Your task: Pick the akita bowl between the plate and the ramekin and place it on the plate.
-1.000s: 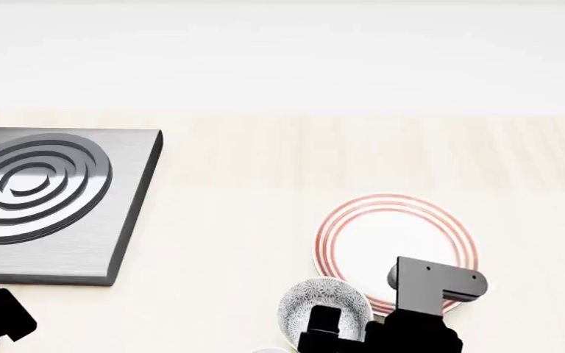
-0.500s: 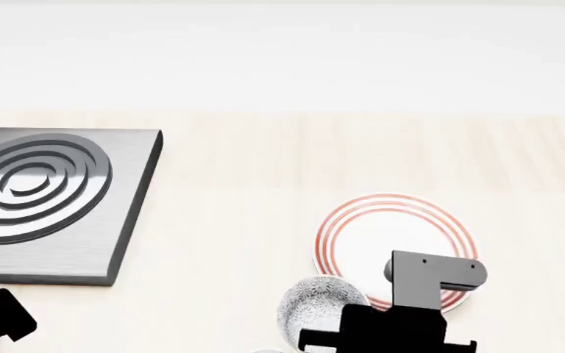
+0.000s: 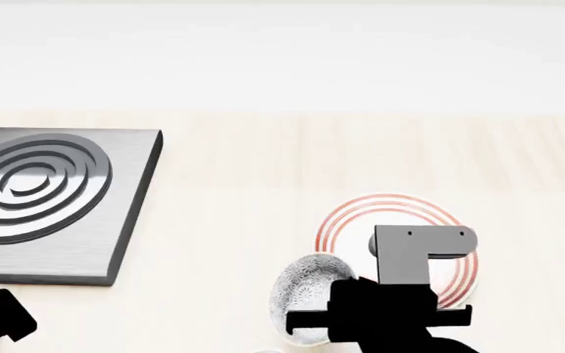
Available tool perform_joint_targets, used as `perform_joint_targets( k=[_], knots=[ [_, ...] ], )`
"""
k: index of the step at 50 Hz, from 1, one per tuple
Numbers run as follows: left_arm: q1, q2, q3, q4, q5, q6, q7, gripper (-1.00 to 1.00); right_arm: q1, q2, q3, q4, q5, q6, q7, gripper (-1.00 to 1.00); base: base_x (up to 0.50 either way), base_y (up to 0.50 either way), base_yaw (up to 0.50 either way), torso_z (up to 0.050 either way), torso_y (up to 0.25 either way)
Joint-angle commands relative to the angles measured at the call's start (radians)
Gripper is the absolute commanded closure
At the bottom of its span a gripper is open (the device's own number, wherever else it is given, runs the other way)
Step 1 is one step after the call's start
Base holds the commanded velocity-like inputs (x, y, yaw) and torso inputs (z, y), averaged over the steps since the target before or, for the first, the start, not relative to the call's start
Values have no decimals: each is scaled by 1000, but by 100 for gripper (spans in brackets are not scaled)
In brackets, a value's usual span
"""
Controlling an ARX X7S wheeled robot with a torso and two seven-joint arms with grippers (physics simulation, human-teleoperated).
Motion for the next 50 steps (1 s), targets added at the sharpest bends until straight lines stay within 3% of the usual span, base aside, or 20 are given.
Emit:
perform_joint_targets(
  k=[1,22,50],
  knots=[
    [-1,-1,3,-4,-1,5,0,-100,41,7,-12,-51,11,29,15,100,0,0,0,0,0],
    [1,-4,7,-2,-5,6,-3,-100,202,-3,59,11,46,67,41,100,0,0,0,0,0],
    [4,-9,12,8,-11,6,-11,-100,406,-4,113,318,20,3,19,100,0,0,0,0,0]
  ],
)
